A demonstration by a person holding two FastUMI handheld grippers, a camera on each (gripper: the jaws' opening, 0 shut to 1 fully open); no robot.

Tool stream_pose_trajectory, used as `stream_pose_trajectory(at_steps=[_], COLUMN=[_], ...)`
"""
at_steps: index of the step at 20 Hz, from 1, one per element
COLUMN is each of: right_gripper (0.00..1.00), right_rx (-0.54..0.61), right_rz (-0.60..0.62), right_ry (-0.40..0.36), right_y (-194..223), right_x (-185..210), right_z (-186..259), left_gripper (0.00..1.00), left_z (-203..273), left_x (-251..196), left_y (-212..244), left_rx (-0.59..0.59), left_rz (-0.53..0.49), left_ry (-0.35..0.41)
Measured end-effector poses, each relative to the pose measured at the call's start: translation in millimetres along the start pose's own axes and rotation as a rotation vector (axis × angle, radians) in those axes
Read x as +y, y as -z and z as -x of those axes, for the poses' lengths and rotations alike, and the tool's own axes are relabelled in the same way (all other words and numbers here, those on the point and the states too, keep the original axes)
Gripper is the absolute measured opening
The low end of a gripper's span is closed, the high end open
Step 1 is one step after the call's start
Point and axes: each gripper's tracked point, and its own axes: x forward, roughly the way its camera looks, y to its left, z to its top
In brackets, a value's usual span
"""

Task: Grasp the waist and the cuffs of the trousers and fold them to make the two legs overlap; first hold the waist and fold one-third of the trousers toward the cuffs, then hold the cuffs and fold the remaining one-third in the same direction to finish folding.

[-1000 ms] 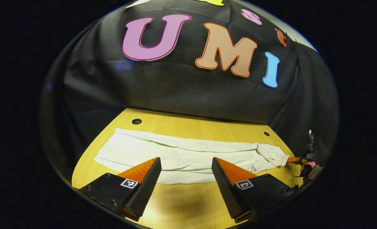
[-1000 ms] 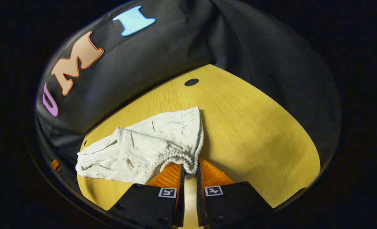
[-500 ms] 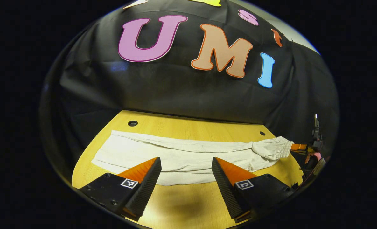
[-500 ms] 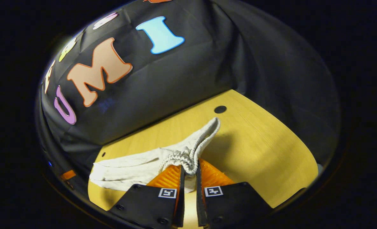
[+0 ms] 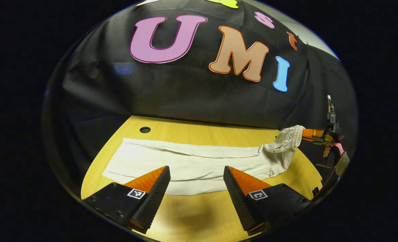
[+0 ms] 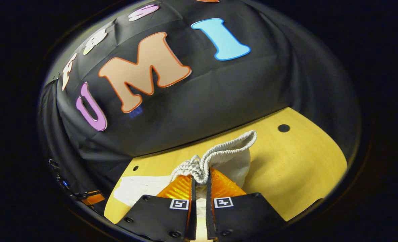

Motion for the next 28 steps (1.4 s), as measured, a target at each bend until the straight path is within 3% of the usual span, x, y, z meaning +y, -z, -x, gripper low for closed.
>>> stream_pose_trajectory(at_steps=[3, 8, 12, 13, 20, 21, 22, 24, 25, 26, 27, 28], right_gripper=[0.13, 0.13, 0.13, 0.13, 0.13, 0.08, 0.16, 0.17, 0.22, 0.19, 0.29, 0.51], right_rx=[0.0, 0.04, 0.017, 0.015, 0.189, 0.209, 0.232, 0.273, 0.284, 0.298, 0.308, 0.315], right_rz=[0.036, 0.086, 0.156, 0.158, 0.305, 0.318, 0.332, 0.35, 0.351, 0.329, 0.314, 0.305], right_ry=[-0.034, 0.019, 0.18, 0.19, 0.126, 0.113, 0.104, 0.082, 0.068, 0.02, -0.006, -0.039], right_y=[9, 45, 71, 76, 163, 172, 180, 187, 184, 184, 186, 183], right_x=[53, 121, 128, 133, 154, 156, 157, 152, 152, 159, 159, 163], right_z=[-12, -59, -85, -90, -110, -109, -111, -116, -111, -110, -107, -103], left_gripper=[0.95, 0.95, 0.95, 0.95, 0.94, 0.95, 0.95, 0.94, 0.95, 0.95, 0.94, 0.94], left_z=[1, 2, 6, 9, 16, 17, 16, 13, 12, 10, 8, 5], left_x=[16, 45, 71, 76, 101, 104, 108, 123, 131, 141, 152, 164], left_y=[1, 4, 11, 13, 24, 24, 23, 24, 26, 27, 29, 31], left_rx=[0.005, 0.016, 0.025, 0.026, 0.017, 0.012, 0.005, -0.006, -0.012, -0.017, -0.022, -0.026], left_rz=[0.01, 0.026, 0.038, 0.043, 0.091, 0.099, 0.116, 0.168, 0.196, 0.221, 0.242, 0.257], left_ry=[0.011, 0.018, 0.004, 0.002, -0.02, -0.02, -0.02, -0.036, -0.05, -0.066, -0.086, -0.11])
